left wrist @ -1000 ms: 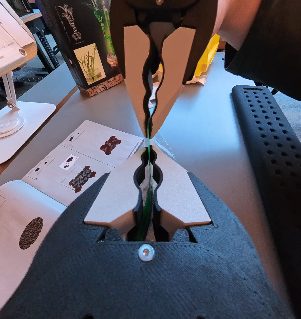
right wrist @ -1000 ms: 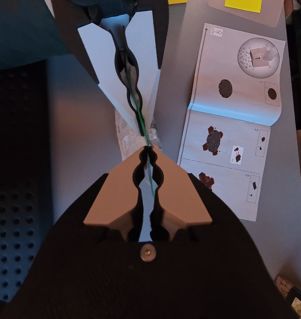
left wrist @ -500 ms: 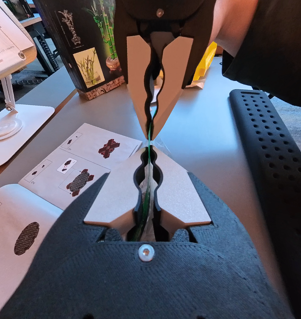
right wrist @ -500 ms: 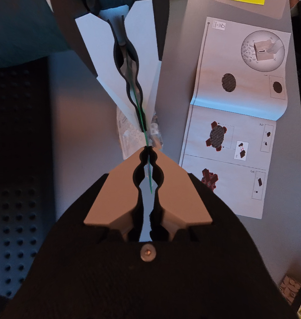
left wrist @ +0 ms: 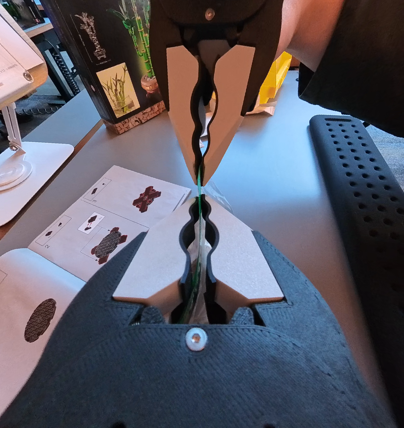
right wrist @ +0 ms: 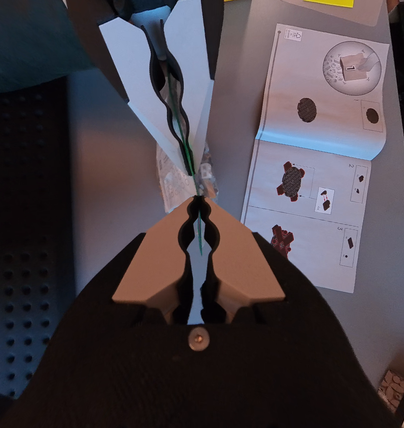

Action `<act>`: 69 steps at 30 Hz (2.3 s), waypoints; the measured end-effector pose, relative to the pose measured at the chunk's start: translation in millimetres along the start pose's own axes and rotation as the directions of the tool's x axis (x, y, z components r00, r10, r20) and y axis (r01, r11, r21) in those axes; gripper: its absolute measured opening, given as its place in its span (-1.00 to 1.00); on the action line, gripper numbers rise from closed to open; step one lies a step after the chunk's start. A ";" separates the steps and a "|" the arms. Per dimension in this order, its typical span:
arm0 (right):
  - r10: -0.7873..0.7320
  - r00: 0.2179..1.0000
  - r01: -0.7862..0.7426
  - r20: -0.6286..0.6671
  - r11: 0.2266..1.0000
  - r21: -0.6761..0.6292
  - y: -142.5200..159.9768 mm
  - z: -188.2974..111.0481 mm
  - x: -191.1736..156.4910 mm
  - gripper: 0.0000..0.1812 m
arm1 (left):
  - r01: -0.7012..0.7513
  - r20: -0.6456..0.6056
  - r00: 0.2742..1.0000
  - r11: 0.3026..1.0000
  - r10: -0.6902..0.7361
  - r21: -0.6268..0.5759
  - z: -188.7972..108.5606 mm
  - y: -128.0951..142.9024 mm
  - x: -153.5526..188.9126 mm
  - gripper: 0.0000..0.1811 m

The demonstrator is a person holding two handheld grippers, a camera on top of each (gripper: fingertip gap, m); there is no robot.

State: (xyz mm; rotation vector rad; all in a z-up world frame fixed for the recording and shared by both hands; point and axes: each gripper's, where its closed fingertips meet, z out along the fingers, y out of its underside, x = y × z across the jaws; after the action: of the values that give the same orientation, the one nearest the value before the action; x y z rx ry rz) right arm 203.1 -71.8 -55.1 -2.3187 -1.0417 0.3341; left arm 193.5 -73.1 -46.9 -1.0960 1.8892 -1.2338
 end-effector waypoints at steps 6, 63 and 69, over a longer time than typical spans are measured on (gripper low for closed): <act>0.016 1.000 -0.016 -0.001 1.000 -0.006 0.5 -0.6 0.4 -0.99 | -0.005 0.001 1.000 1.000 0.005 -0.004 -0.4 0.1 -0.3 -1.00; 0.173 0.982 -0.188 0.078 0.834 0.518 11.8 -15.2 -2.2 -0.89 | 0.003 -0.032 0.999 1.000 -0.002 0.010 -11.5 3.3 -0.8 -1.00; 0.144 0.988 -0.151 0.057 0.820 0.553 11.1 -14.0 -1.9 -1.00 | 0.014 0.033 0.999 0.999 -0.015 0.034 -14.2 -2.3 -9.5 -0.83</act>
State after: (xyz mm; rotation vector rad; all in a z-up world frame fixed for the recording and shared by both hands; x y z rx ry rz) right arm 214.7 -84.7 -50.3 -1.8619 -0.6491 0.6245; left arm 186.7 -59.4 -39.0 -1.1074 1.8321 -1.2438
